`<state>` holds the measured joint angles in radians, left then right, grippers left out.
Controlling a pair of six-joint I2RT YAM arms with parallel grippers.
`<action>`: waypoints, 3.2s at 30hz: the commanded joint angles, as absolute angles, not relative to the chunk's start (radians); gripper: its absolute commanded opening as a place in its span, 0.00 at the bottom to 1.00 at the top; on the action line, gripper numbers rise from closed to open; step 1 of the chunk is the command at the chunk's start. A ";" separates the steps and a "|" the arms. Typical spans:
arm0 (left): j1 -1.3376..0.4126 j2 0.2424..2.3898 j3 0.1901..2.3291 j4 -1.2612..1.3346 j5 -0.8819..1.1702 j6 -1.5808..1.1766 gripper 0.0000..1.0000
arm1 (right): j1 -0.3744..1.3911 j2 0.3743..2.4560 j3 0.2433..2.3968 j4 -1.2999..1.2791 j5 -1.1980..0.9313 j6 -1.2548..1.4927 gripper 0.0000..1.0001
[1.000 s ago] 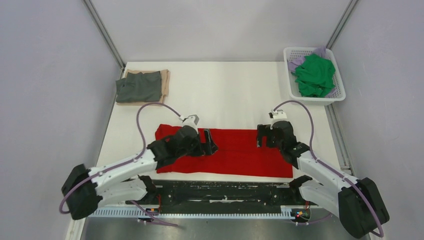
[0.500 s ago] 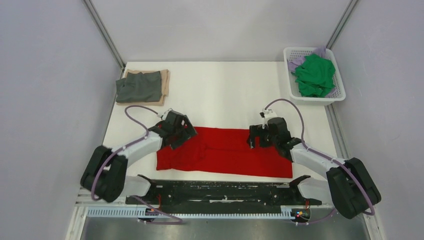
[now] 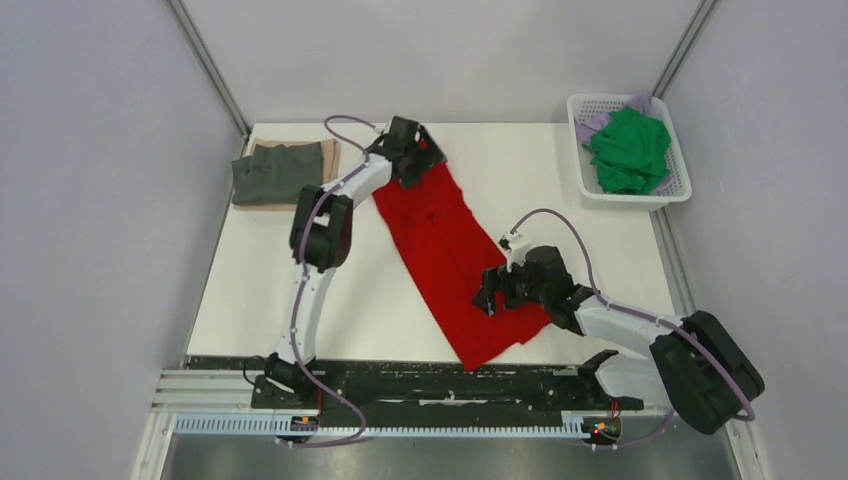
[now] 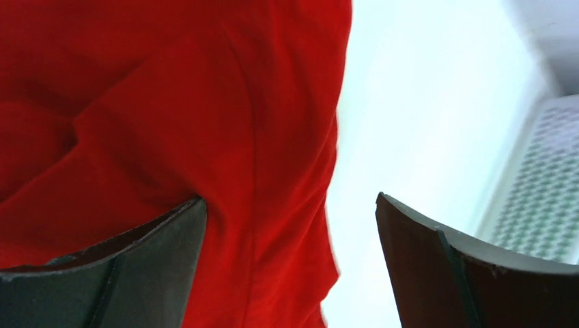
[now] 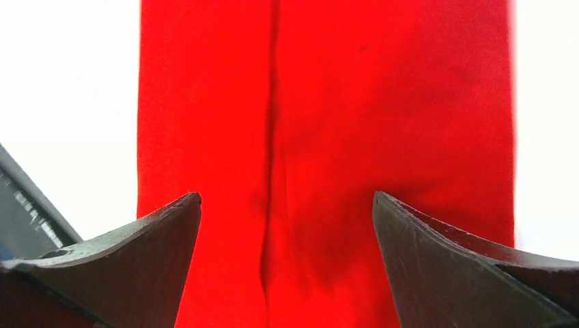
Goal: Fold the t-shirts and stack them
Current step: Rotate the tshirt 90 degrees
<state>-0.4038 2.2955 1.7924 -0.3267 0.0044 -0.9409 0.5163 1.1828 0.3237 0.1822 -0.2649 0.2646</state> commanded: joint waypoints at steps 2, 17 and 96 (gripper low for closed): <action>-0.405 2.796 2.442 -0.494 0.204 -0.990 1.00 | 0.630 1.302 0.338 0.180 -0.451 0.305 0.98; -0.420 2.927 2.552 0.046 0.285 -1.242 1.00 | 0.730 1.091 0.367 0.245 -0.372 0.252 0.98; -0.663 1.166 0.614 -0.356 -0.123 -0.811 1.00 | 1.084 1.207 0.575 -0.083 0.161 0.297 0.00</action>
